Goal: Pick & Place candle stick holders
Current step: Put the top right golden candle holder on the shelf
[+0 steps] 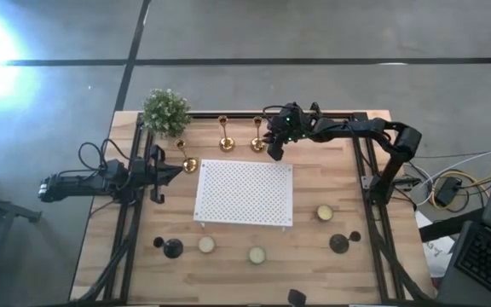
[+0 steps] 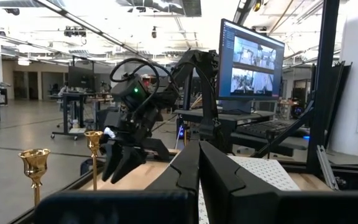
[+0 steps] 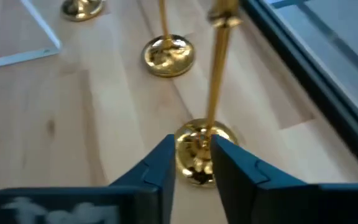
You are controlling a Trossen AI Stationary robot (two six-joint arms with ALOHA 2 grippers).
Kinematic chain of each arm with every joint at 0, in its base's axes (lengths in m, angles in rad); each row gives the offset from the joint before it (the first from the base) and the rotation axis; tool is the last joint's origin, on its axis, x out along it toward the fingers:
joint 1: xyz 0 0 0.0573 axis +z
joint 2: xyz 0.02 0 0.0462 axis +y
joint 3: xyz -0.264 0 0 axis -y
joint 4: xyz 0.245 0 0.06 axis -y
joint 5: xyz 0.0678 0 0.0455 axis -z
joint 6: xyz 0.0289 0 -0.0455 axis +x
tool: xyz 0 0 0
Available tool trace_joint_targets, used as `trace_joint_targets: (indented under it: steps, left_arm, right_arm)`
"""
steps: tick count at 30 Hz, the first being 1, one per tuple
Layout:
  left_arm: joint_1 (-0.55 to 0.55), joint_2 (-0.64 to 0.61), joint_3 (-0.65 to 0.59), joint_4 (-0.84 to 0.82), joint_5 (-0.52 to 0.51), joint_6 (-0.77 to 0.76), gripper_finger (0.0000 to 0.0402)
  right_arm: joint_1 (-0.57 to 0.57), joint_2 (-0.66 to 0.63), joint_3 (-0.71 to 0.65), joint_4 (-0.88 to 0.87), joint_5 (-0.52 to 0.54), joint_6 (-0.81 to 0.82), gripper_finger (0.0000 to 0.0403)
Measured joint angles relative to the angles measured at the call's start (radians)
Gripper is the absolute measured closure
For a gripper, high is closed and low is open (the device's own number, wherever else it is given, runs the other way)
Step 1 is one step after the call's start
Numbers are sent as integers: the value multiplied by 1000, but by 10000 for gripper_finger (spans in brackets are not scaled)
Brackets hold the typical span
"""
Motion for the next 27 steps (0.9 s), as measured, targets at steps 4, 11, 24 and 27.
trace_joint_targets:
  steps: [4, 11, 24, 27]
  left_arm:
    - [0, 0, 0, 0, 0, 0, 390]
    - [0, 0, 0, 0, 0, 0, 390]
    - [0, 0, 0, 0, 0, 1, 390]
    - [0, 0, 0, 0, 0, 7, 390]
  right_arm:
    - [0, 0, 11, 35, 18, -10, 251]
    - [0, 1, 42, 72, 28, 1, 219]
    - [0, 2, 55, 109, 35, -3, 332]
    - [0, 4, 55, 116, 28, -15, 381]
